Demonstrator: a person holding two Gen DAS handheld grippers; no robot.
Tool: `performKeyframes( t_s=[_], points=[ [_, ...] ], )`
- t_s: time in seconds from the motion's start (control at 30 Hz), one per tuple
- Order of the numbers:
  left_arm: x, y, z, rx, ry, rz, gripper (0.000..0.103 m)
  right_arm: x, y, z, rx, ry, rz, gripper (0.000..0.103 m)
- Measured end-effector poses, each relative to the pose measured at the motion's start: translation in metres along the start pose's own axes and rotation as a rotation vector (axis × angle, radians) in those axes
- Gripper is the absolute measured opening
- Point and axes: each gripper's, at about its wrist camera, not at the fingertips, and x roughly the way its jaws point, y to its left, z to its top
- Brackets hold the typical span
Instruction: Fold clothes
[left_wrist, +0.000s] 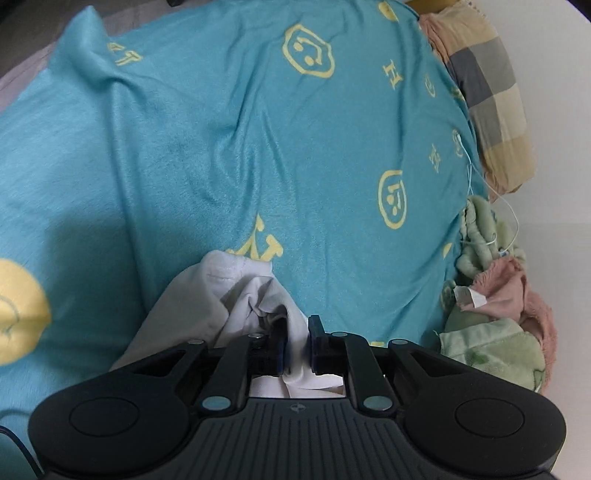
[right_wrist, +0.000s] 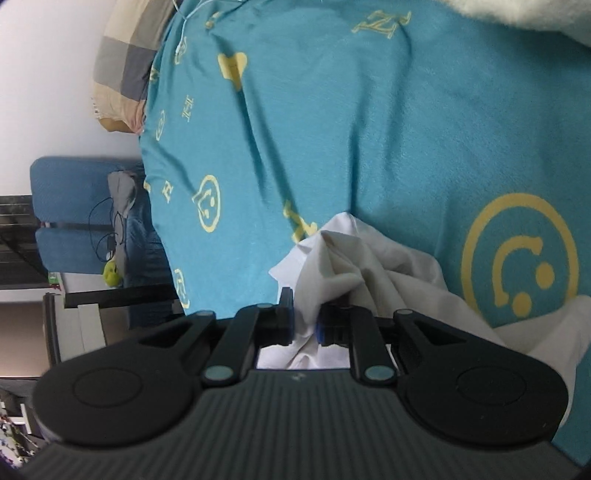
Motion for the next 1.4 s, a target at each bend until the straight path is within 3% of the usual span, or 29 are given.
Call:
performKeyframes(
  t_s=[0.1, 0.13, 0.17, 0.2, 0.23, 0.3, 0.43, 0.57, 0.73, 0.87, 0.97, 1.4],
  points=[
    [-0.001, -0.004, -0.001, 0.043, -0.011, -0.009, 0.022, -0.002, 0.001, 0.000, -0.032, 0.004, 0.019, 0.020],
    [-0.004, -0.006, -0.004, 0.064, -0.020, -0.019, 0.027, -0.004, 0.001, -0.001, -0.049, 0.002, 0.043, 0.029],
    [-0.007, -0.008, -0.006, 0.086, -0.032, -0.033, 0.039, -0.007, 0.003, -0.002, -0.078, 0.001, 0.077, 0.045],
    [-0.011, -0.010, -0.010, 0.111, -0.046, -0.048, 0.052, -0.010, 0.005, -0.004, -0.107, -0.001, 0.111, 0.054],
    [-0.016, -0.013, -0.014, 0.136, -0.061, -0.062, 0.058, -0.013, 0.008, -0.005, -0.136, -0.003, 0.144, 0.068],
    [-0.026, -0.022, -0.025, 0.213, -0.105, -0.074, 0.073, -0.026, 0.018, -0.011, -0.232, -0.032, 0.194, 0.072],
    [-0.039, -0.042, -0.052, 0.445, -0.239, -0.007, 0.075, -0.048, 0.044, -0.026, -0.488, -0.136, 0.225, 0.072],
    [-0.026, -0.055, -0.072, 0.672, -0.334, 0.145, 0.075, -0.034, 0.060, -0.038, -0.731, -0.174, 0.102, 0.072],
    [-0.001, -0.057, -0.080, 0.781, -0.336, 0.233, 0.075, 0.006, 0.062, -0.046, -0.905, -0.173, -0.071, 0.071],
    [0.006, -0.060, -0.089, 0.837, -0.338, 0.252, 0.075, 0.017, 0.057, -0.054, -0.974, -0.188, -0.127, 0.070],
    [0.002, -0.062, -0.096, 0.875, -0.360, 0.253, 0.075, 0.007, 0.056, -0.059, -0.968, -0.208, -0.121, 0.069],
    [-0.073, -0.055, -0.168, 0.917, -0.459, 0.221, 0.076, -0.072, 0.050, -0.109, -1.013, -0.327, -0.106, 0.069]
  ],
)
